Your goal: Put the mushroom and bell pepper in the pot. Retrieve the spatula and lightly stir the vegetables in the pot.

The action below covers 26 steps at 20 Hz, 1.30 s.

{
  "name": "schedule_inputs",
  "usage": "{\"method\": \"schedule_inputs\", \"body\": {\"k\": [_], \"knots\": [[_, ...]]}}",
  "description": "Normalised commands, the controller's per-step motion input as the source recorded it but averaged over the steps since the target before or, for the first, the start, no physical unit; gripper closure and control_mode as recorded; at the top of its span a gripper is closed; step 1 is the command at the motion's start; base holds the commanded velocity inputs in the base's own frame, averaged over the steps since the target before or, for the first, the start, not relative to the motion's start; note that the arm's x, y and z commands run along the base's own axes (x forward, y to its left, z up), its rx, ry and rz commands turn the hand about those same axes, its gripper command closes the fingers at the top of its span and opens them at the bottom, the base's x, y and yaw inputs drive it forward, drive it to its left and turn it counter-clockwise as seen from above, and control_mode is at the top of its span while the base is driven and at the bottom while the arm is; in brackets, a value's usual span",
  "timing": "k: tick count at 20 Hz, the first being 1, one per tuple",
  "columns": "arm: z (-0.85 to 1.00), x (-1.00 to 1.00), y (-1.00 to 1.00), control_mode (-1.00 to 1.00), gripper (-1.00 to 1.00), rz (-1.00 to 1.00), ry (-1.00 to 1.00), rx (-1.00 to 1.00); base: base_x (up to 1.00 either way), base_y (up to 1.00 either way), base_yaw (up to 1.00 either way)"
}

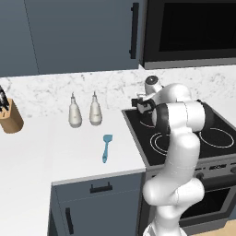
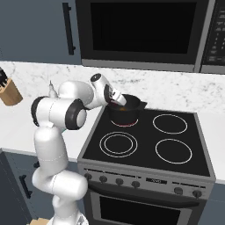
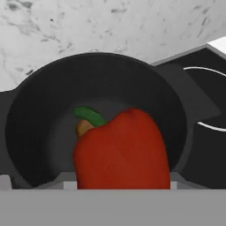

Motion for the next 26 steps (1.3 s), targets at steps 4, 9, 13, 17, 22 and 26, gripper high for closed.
{"method": "schedule_inputs", "body": {"k": [4,9,13,17,22,26], "knots": [[-0.07,0.41,-0.32,-1.00,1.00,-0.05,0.09,0.00,0.00,0.00,0.00],[-0.03,0.34,-0.26,-1.00,1.00,-0.04,0.11,0.00,0.00,0.00,0.00],[-0.16,0.38,-0.16,-1.00,1.00,-0.01,0.09,0.00,0.00,0.00,0.00],[-0.32,0.44,-0.14,-1.00,1.00,0.00,0.04,0.00,0.00,0.00,0.00],[-0.31,0.41,-0.12,-1.00,1.00,0.00,0.02,0.00,0.00,0.00,0.00],[-0.17,0.27,0.00,-1.00,1.00,0.00,0.04,0.00,0.00,0.00,0.00]]}}
